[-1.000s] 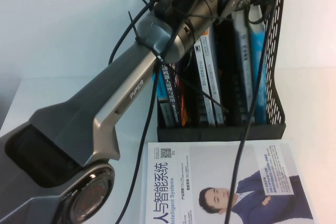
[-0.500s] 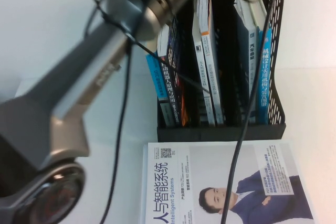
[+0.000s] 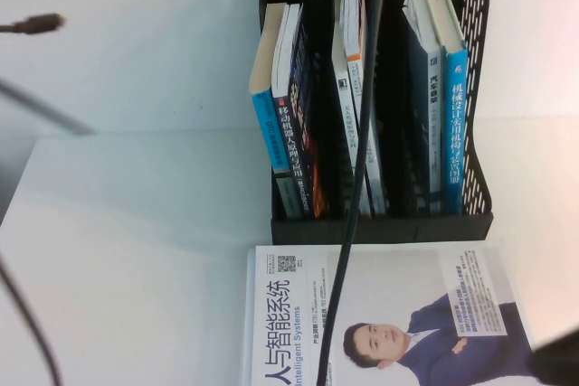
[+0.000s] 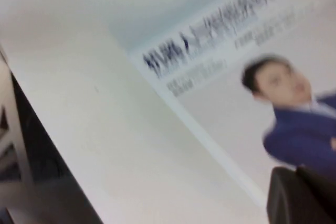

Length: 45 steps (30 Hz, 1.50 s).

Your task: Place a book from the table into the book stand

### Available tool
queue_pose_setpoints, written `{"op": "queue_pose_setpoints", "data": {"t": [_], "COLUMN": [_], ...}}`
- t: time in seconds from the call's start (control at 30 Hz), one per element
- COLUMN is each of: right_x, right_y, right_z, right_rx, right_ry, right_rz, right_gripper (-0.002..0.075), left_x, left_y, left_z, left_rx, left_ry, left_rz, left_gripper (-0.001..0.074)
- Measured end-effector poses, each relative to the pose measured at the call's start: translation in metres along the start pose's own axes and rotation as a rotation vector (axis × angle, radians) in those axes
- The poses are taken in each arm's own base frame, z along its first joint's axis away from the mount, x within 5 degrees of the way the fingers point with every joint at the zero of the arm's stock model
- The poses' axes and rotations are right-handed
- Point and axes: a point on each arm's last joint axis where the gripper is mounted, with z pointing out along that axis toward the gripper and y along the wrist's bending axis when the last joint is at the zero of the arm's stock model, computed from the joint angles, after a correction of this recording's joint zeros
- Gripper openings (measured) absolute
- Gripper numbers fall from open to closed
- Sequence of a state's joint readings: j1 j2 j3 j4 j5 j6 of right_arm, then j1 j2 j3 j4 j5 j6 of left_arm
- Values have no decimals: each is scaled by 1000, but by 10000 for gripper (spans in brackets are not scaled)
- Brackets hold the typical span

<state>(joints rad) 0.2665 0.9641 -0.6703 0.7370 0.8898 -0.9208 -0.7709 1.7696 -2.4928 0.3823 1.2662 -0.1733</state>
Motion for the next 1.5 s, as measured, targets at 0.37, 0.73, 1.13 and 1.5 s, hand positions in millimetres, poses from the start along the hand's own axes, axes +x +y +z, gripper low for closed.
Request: {"op": "queue_pose_setpoints", "data": {"t": [0.37,0.73,1.13,1.5], "right_x": [19,5,94,114], "right_y": [-43,-11,9,19], "right_z": [-33,-75,-32,-28], "right_rx": [626,694,585,546], "right_ry": [230,-302,-451,-446], "right_rz": [253,176,296,318], "right_gripper": [-1,-1,-1,-1], "left_x": [48,189,267,269], "left_y": [22,23,23,23], "left_z": [-60,-79,-82,-80], "left_rx": [38,221,281,285], "left_ry": [124,-86,-166,-167], "left_rz": [22,-5,-11,-18], "left_gripper": [1,0,-1,-1]}}
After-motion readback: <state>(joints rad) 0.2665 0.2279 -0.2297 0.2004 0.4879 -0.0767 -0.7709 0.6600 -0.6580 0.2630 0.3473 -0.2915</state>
